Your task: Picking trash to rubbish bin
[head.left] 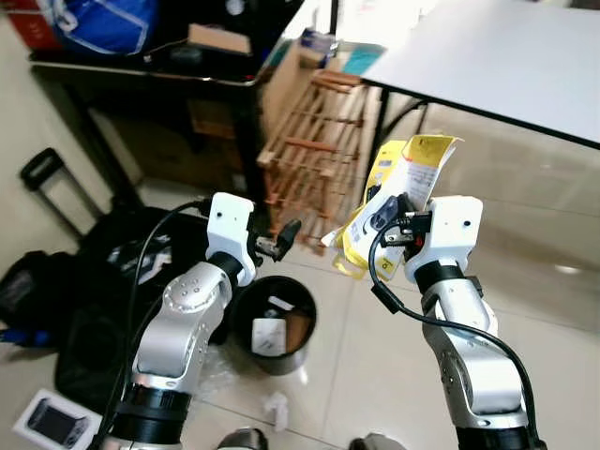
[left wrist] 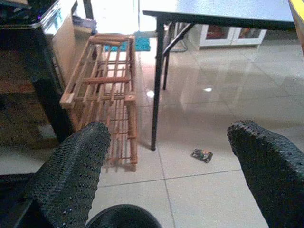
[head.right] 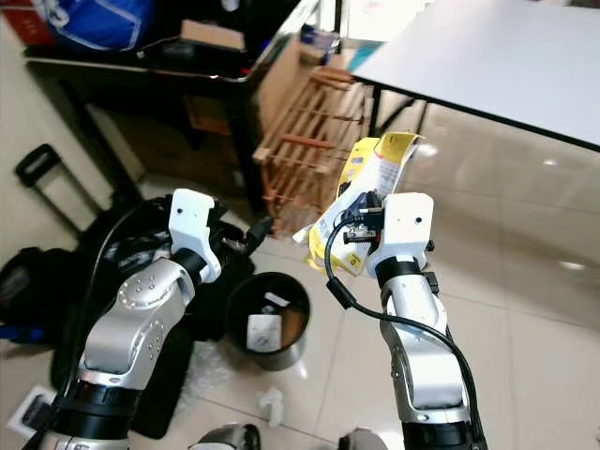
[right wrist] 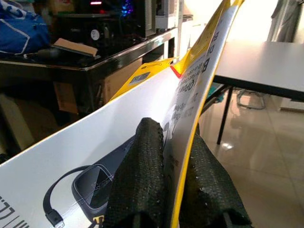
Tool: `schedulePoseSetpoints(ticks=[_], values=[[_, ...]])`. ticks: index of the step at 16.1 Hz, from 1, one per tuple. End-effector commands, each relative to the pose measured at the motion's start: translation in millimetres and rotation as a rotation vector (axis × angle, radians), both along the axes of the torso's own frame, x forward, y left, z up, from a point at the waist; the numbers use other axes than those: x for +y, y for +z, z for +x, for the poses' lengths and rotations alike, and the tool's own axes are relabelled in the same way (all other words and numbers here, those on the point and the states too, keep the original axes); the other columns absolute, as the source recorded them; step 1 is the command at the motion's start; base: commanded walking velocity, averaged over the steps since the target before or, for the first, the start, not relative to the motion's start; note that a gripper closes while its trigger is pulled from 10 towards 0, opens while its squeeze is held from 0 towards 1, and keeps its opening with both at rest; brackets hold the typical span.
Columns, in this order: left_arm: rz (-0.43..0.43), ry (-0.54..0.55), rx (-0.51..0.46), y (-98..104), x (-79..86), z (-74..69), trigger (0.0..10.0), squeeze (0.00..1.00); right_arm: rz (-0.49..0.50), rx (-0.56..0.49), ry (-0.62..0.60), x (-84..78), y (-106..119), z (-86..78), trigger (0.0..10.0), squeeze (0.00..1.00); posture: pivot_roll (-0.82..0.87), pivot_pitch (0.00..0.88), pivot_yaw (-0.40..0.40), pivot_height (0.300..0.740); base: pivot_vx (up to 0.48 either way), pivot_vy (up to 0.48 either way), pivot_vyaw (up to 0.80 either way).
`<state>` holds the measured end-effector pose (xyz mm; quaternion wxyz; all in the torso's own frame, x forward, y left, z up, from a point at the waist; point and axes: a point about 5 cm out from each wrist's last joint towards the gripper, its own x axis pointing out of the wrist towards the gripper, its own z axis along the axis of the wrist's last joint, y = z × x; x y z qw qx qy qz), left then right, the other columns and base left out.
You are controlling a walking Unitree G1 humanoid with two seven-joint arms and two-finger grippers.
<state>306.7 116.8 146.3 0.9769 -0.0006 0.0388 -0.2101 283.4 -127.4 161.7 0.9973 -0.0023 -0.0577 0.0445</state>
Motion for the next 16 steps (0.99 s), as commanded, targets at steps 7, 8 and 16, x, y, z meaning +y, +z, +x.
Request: schedulePoseSetpoints(ticks=[7, 8, 16], values=[[0.023, 0.035, 0.012, -3.1, 6.3, 1.0, 10.0, 0.00, -0.015, -0.023, 0.072, 12.6, 3.8, -2.9, 10.0, 0.00, 0.01, 0.123, 0.047, 0.740, 0.000, 0.000, 0.71], [0.026, 0.033, 0.012, -3.1, 6.0, 1.5, 10.0, 0.00, -0.015, -0.024, 0.072, 12.5, 3.9, -2.6, 10.0, 0.00, 0.01, 0.124, 0.049, 0.740, 0.000, 0.000, 0.80], [0.027, 0.025, 0.003, -1.6, 5.5, 3.2, 10.0, 0.00, -0.001, -0.021, 0.061, 11.7, 3.6, -1.5, 10.0, 0.00, 0.01, 0.117, 0.053, 0.740, 0.000, 0.000, 0.45]])
